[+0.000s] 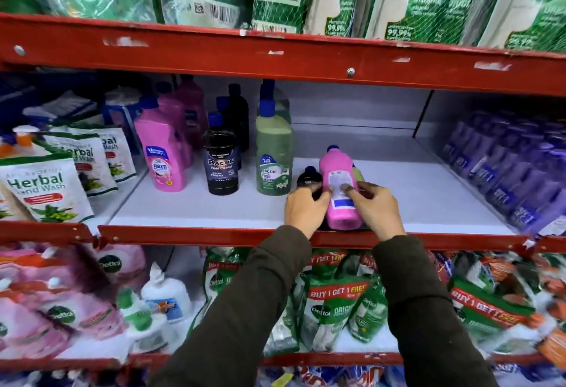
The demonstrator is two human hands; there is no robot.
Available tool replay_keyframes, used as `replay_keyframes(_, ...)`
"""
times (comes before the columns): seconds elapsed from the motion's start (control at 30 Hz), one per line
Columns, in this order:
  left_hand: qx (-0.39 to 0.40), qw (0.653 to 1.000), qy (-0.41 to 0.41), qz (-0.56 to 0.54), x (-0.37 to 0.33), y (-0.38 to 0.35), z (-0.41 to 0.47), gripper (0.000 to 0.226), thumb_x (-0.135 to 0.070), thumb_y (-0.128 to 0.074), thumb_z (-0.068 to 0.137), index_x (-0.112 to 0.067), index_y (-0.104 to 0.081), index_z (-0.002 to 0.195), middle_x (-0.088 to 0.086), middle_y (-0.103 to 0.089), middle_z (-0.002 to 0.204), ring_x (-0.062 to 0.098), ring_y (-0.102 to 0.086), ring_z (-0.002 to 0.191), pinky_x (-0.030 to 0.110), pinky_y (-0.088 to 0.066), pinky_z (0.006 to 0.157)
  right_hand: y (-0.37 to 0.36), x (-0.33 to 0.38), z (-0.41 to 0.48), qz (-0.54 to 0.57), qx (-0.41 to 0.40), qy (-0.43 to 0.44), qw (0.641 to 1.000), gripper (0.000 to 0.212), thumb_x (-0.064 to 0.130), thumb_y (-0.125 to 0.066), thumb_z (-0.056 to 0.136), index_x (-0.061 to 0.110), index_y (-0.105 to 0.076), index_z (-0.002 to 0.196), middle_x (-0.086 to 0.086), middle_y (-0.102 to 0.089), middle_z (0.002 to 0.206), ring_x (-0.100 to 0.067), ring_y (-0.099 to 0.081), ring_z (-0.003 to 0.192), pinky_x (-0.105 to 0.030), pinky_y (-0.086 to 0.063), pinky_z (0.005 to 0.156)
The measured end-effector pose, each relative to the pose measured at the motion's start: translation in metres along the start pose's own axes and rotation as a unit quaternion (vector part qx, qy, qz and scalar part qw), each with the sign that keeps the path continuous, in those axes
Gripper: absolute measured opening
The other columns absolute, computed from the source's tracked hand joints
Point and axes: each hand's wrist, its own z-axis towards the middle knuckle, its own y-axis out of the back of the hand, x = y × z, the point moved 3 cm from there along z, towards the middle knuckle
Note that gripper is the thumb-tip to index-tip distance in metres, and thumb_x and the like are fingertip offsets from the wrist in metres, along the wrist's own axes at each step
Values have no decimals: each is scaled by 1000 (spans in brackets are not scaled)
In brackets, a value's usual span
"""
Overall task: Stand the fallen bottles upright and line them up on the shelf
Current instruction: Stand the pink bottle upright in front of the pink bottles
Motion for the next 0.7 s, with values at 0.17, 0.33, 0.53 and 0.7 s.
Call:
replay_keyframes(0.17, -39, 983, -47, -175, -1, 20, -11, 40, -24, -66, 93, -16, -63, 132, 1, -74, 118, 11, -70, 100, 27, -57, 92, -3, 13, -24, 275, 27, 23, 961, 53, 9, -78, 81, 7, -61, 131, -15, -71, 122, -28, -70, 110, -45, -58, 94)
replay_keyframes(0.33, -95, 960, -92, -248, 17, 70, -27, 44, -9, -69, 90, -13, -61, 133, -15, -71, 105, -12, -68, 90, 9, -53, 75, -36, 45, -52, 306, 42, 109, 945, 52, 4, -81, 76, 10, -63, 124, -9, -74, 117, -19, -74, 104, -38, -60, 90)
replay_keyframes(0.53, -148, 953, -130, -231, 51, 149, -43, 43, -8, -68, 90, -37, -62, 120, -14, -71, 116, -6, -67, 106, 12, -54, 81, -113, 76, -80, 320, 60, 147, 934, 64, 5, -84, 73, 14, -60, 131, -3, -74, 118, -19, -72, 108, -40, -57, 93)
replay_keyframes(0.7, -180, 956, -118, -200, 94, 221, -43, 43, -6, -66, 91, -33, -59, 123, -13, -69, 118, -10, -66, 105, 9, -52, 84, -191, 108, -98, 319, 83, 168, 929, 59, 2, -83, 73, 11, -63, 128, 0, -73, 118, -7, -71, 108, -24, -57, 89)
